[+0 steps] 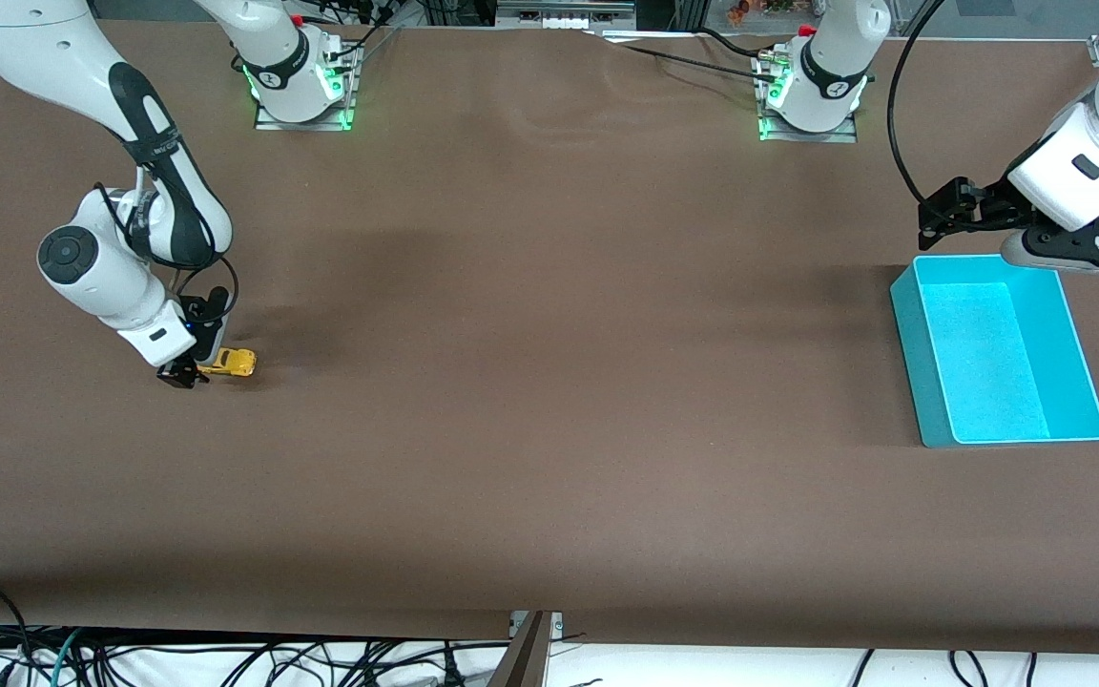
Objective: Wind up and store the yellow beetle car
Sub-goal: 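Grasp the yellow car with the right gripper and drag it backward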
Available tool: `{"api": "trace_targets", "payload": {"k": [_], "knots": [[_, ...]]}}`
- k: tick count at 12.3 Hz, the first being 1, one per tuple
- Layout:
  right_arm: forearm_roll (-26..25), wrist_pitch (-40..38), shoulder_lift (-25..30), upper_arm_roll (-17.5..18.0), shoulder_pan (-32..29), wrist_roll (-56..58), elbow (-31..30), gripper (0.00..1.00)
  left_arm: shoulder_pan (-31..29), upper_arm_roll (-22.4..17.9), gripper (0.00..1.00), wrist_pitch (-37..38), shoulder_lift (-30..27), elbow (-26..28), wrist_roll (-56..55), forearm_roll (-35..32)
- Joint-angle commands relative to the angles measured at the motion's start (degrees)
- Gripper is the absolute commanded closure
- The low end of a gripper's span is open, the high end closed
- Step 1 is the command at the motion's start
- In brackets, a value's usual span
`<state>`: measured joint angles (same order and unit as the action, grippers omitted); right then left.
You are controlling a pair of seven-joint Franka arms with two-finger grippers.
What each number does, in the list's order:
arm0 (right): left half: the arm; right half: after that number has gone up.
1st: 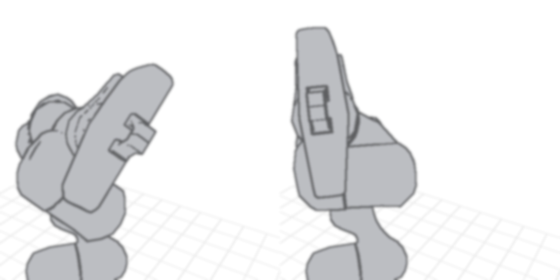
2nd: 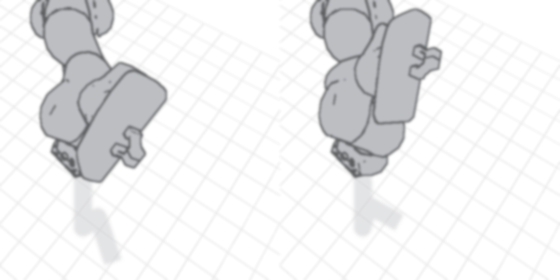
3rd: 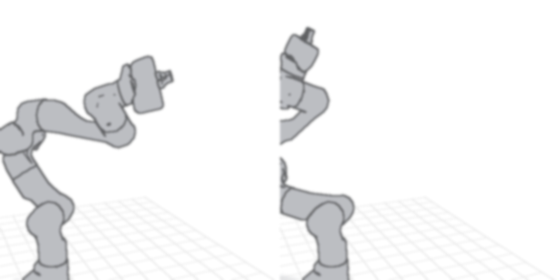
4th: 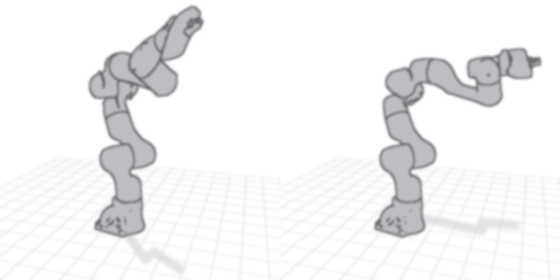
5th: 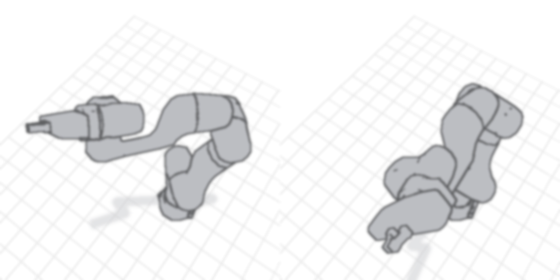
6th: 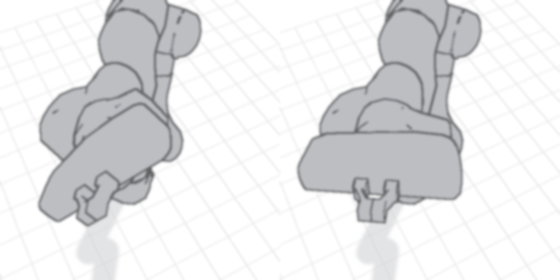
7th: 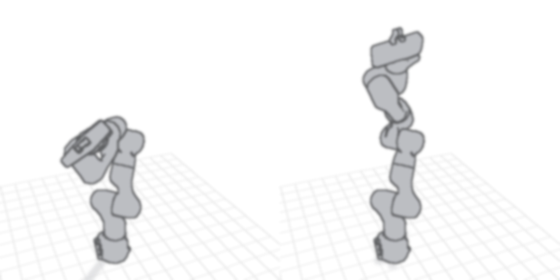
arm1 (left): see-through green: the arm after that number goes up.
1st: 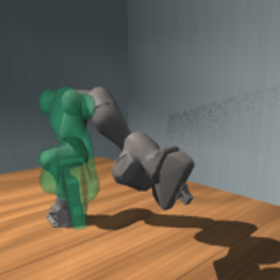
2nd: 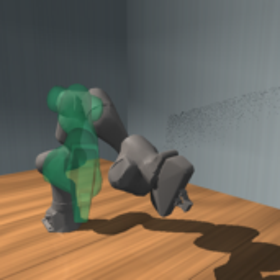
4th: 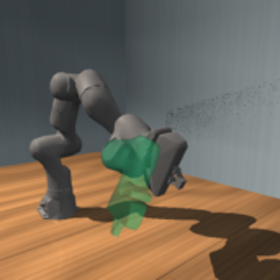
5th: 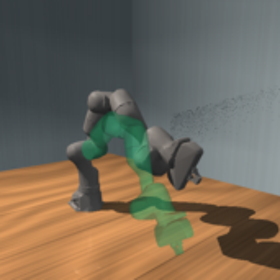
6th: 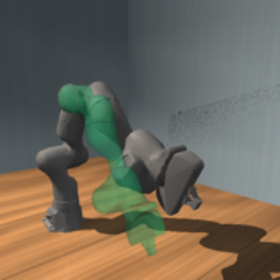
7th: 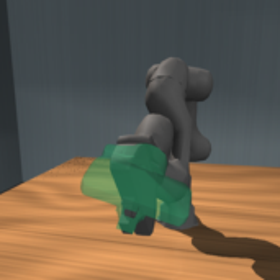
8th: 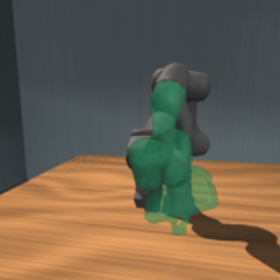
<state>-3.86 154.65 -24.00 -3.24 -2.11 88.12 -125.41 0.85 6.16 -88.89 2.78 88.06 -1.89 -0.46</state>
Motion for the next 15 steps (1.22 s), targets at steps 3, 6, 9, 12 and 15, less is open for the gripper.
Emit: {"api": "trace_targets", "payload": {"k": [3, 6, 9, 12, 15], "knots": [[0.7, 0.91, 0.18, 0.52, -0.35, 1.0, -0.37, 0.51, -0.06, 0.25, 0.0, 1.26, 0.74, -1.76, -0.13, -0.34], [0.7, 0.91, 0.1, 0.6, -0.35, 0.91, -0.37, 0.62, -0.06, 0.25, 0.0, 1.26, 0.74, -1.76, -0.13, -0.34], [0.7, 0.82, 0.01, 0.78, -0.35, 0.91, -0.45, 0.62, -0.06, 0.25, 0.0, 1.26, 0.74, -1.76, -0.13, -0.34], [1.22, 0.91, -0.34, 0.78, -0.79, 1.0, -0.63, 0.62, 0.03, 0.25, 0.0, 1.17, 0.74, -1.84, -0.3, -0.34], [1.14, 0.91, -0.95, 0.78, -2.54, 1.52, -0.63, 0.62, 0.03, 0.25, 0.0, 1.26, 0.74, -1.76, -0.22, -0.34]]}}
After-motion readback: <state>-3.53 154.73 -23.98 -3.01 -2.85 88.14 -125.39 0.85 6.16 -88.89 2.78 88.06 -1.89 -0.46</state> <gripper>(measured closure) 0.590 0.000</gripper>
